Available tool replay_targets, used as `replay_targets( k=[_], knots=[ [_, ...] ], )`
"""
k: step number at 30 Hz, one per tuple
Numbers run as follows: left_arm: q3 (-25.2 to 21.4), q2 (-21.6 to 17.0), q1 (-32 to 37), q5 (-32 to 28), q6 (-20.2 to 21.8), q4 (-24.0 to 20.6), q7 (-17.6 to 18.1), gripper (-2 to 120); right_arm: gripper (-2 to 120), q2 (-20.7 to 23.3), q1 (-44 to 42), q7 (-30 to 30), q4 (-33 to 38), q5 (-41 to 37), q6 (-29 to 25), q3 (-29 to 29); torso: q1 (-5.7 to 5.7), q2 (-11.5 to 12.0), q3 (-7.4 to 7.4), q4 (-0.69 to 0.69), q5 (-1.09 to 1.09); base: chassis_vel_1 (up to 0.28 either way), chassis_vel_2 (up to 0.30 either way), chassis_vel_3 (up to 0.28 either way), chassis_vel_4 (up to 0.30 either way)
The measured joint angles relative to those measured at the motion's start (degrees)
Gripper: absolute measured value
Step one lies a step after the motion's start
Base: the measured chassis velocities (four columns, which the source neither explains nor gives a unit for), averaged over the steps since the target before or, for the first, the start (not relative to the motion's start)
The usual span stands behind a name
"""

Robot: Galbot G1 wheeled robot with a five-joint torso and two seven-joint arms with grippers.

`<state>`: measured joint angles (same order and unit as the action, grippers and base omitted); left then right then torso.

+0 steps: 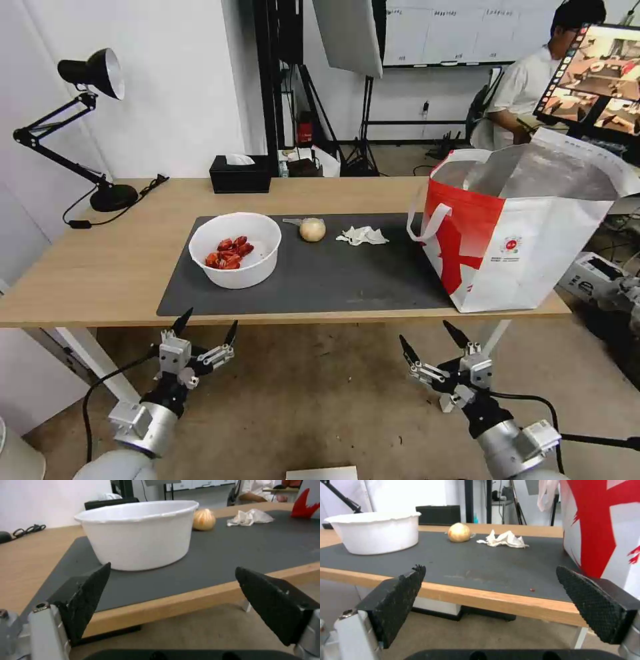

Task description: Pick up the trash from the table and place it into the takeout bag.

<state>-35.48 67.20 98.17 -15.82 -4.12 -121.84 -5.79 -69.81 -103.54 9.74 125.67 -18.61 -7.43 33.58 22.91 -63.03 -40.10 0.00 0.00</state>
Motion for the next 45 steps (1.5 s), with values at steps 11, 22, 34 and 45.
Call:
replay_targets(
  k=[11,22,34,45],
  knots=[
    [0.34,0.8,0.26,0.58,-0.01,1.03,0.11,100,100,-0.92,-0.37,-0.16,-0.45,1.33,0.21,0.11,0.01,0.0,0.0,0.0,0.0,0.0,0.0,0.0,0.0],
    [0.22,0.32,0.85,-0.15,-0.35,1.06,0.14,100,100,-0.95,-0.31,-0.2,-0.48,1.31,0.21,0.01,0.01,0.01,0.0,0.0,0.0,0.0,0.0,0.0,0.0],
    [-0.59,-0.06,0.84,-1.13,-0.42,0.98,0.2,100,100,-0.9,0.42,-1.08,-1.28,1.46,-0.47,-0.23,0.01,0.01,0.0,0.0,0.0,0.0,0.0,0.0,0.0],
    [-0.72,0.2,0.77,-1.24,-0.42,1.31,0.25,100,100,-1.3,1.49,-2.73,-2.01,1.7,-1.27,-1.3,0.01,0.01,0.0,0.0,0.0,0.0,0.0,0.0,0.0]
  ],
)
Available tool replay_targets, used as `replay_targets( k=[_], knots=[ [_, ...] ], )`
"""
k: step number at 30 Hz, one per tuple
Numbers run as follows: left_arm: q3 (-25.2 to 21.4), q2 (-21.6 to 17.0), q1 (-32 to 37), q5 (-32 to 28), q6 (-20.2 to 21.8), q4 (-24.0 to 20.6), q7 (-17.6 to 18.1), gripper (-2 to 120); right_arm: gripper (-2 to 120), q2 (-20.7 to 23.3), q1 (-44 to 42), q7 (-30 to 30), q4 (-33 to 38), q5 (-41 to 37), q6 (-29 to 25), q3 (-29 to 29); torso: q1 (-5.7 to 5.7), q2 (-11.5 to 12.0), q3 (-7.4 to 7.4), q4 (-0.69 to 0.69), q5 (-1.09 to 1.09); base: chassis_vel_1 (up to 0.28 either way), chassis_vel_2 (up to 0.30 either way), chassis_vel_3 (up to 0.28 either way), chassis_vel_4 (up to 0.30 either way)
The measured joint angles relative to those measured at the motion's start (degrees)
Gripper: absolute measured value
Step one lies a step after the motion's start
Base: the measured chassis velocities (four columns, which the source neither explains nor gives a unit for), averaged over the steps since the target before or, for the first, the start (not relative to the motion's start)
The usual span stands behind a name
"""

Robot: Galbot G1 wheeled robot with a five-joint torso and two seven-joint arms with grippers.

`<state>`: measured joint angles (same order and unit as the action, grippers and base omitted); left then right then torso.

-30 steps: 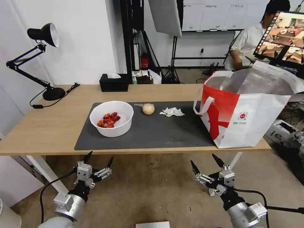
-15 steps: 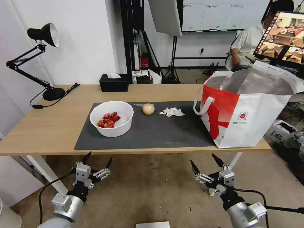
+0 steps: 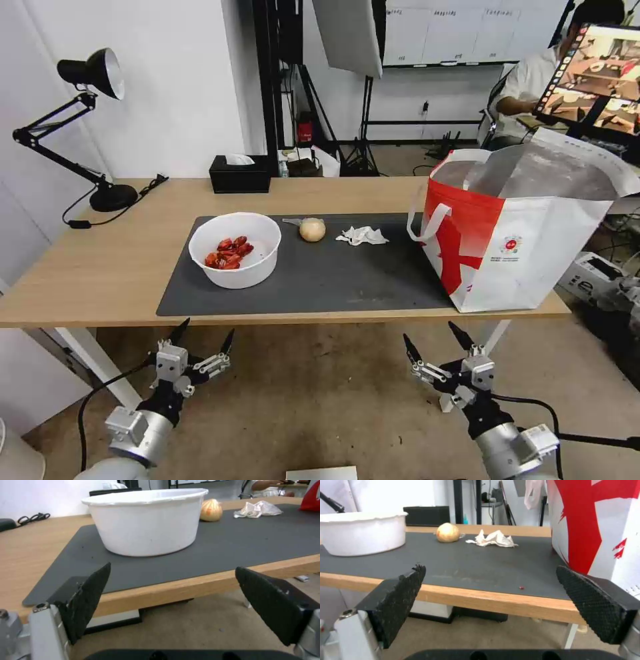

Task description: Pick up the trash from the table and place it into the takeout bag.

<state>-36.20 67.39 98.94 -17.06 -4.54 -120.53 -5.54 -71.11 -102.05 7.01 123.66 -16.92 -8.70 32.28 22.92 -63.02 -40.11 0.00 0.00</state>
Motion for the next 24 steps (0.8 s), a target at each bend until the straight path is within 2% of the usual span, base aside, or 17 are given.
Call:
replay_targets(
  k=[15,18,24],
  knots=[
    [0.22,0.16,-0.19,-0.02,-0.06,0.44,0.05,100,100,0.73,3.42,-3.71,-1.85,0.32,0.55,-1.82,0.0,0.0,0.0,0.01,0.0,0.0,0.0,0.0,0.0],
    [0.37,0.22,-0.05,0.0,-0.08,0.38,0.05,100,100,1.97,5.59,-4.16,-2.4,-0.09,1.91,-3.22,0.0,0.0,0.0,0.0,-0.01,0.0,0.0,0.0,0.0],
    [1.15,1.18,0.12,1.31,0.07,-0.52,0.07,100,100,6.9,14.38,-6.05,-4.06,-1.98,5.86,-9.63,0.0,0.0,0.0,0.0,-0.01,0.0,0.0,0.0,0.0]
  ],
)
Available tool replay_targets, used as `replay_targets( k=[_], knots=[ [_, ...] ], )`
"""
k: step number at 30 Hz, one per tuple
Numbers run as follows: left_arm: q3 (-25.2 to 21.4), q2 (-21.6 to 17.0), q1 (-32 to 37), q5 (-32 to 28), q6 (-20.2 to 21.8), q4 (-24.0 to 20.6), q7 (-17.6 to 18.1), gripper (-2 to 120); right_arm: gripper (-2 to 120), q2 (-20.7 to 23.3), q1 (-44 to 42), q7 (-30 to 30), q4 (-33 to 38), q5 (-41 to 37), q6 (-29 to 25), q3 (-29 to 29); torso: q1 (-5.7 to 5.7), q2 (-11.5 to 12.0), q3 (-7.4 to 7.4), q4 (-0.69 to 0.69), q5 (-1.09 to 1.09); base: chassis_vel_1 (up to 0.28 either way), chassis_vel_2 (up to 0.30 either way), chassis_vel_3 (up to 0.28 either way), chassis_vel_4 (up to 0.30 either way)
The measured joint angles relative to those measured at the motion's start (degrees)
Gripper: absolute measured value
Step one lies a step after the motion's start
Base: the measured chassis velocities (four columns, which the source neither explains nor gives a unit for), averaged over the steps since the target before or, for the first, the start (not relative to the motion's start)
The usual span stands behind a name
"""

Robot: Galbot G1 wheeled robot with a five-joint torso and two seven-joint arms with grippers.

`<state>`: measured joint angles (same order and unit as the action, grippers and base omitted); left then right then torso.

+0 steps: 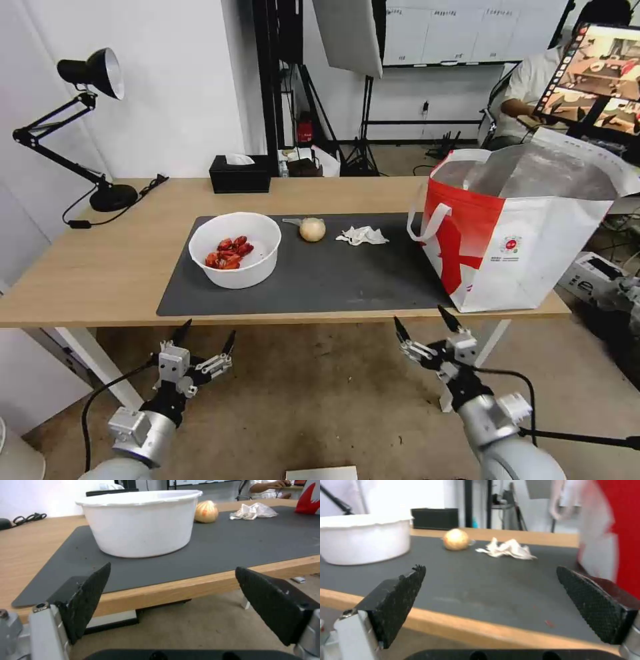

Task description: Pick up the trash from the table and place it into the takeout bag.

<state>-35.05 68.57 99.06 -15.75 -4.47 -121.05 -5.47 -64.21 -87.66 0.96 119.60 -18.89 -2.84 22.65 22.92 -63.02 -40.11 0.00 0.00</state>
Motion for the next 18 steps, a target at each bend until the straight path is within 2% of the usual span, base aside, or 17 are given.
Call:
replay_targets(
  k=[4,11,16,18],
  knots=[
    [0.21,0.94,0.45,1.01,0.05,-0.3,0.01,100,100,2.74,5.4,-0.2,-1.73,0.13,0.41,-4.79,0.0,0.0,0.0,0.0,0.0,0.0,0.0,0.0,0.0],
    [0.05,1.43,0.99,1.64,0.07,-0.56,0.01,100,100,3.94,13.49,-1.58,-5.71,0.18,0.41,-10.47,0.0,0.0,0.0,0.0,0.0,0.0,0.0,0.0,0.0],
    [-0.22,1.43,1.04,1.81,0.09,-0.58,0.02,100,100,4.38,20.33,-5.16,-9.3,-0.8,1.7,-14.55,0.0,0.0,0.0,0.01,0.01,0.0,0.0,0.0,0.0],
    [-0.47,1.33,1.07,1.81,0.14,-0.57,0.03,100,100,4.22,24.45,-8.31,-10.9,-1.76,3.63,-17.42,0.0,0.0,0.0,0.01,0.01,0.0,0.0,0.0,0.0]
  ],
)
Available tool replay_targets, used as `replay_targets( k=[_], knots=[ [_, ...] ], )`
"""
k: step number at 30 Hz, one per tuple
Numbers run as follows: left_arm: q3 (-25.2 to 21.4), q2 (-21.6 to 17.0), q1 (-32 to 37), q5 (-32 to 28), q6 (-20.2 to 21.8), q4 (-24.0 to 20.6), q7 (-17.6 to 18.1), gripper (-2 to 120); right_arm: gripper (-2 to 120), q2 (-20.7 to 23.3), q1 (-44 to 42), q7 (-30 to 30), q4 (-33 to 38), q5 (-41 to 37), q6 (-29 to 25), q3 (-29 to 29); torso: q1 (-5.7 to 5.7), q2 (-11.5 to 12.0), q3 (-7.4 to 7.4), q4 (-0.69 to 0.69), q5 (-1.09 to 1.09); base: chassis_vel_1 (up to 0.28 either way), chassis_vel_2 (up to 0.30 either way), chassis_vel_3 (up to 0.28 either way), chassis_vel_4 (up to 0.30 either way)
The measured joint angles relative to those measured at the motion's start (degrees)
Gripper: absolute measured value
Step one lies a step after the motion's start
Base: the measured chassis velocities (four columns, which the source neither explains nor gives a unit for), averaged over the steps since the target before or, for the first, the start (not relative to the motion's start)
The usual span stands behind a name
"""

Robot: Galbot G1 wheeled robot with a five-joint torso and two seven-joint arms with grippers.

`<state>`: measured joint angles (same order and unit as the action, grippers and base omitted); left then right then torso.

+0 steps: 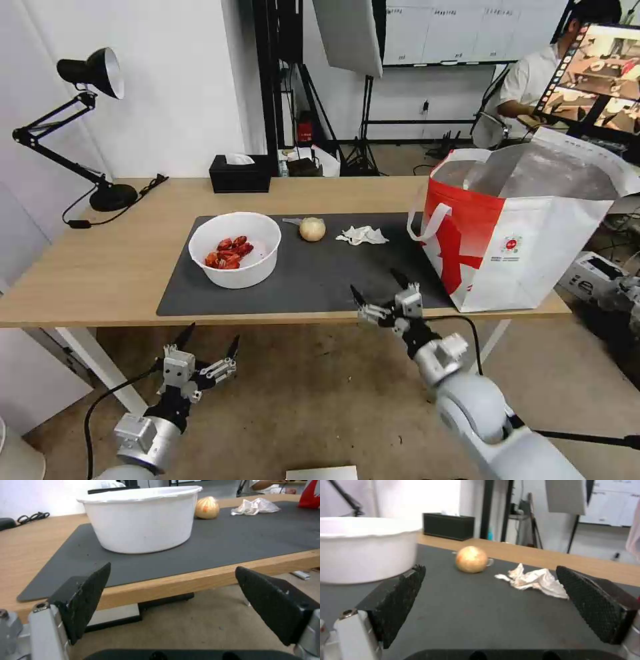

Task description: Pick up the trash from the table and place it into the takeout bag.

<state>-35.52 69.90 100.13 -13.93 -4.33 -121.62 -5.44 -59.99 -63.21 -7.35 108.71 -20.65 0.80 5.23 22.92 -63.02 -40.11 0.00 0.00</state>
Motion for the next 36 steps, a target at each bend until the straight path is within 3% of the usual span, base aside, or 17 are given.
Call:
replay_targets(
  k=[2,5,13,36],
  knots=[
    [-0.05,-0.04,0.02,0.0,0.02,0.0,0.0,100,100,-0.16,1.18,-1.01,-0.45,-0.14,0.64,-0.77,0.0,0.0,0.0,0.0,0.0,0.0,0.0,0.0,0.0],
    [-0.19,-0.33,0.17,-0.02,0.21,-0.23,-0.05,100,100,-1.82,8.46,-7.84,-4.04,-1.02,6.34,-6.03,0.0,0.0,0.0,0.0,0.01,0.0,0.0,0.0,0.0],
    [-0.44,-0.58,0.32,-0.34,0.35,0.0,-0.08,100,100,-5.22,18.85,-18.65,-11.75,-6.65,12.67,-12.93,0.0,0.0,0.0,-0.01,0.0,0.0,0.0,0.0,0.0],
    [-0.57,-0.99,-0.57,-1.77,0.43,1.53,-0.12,100,100,-9.62,35.99,-25.86,-26.82,-18.82,17.34,-16.81,0.0,0.0,0.0,0.0,0.0,0.0,0.0,0.0,0.0]
  ],
)
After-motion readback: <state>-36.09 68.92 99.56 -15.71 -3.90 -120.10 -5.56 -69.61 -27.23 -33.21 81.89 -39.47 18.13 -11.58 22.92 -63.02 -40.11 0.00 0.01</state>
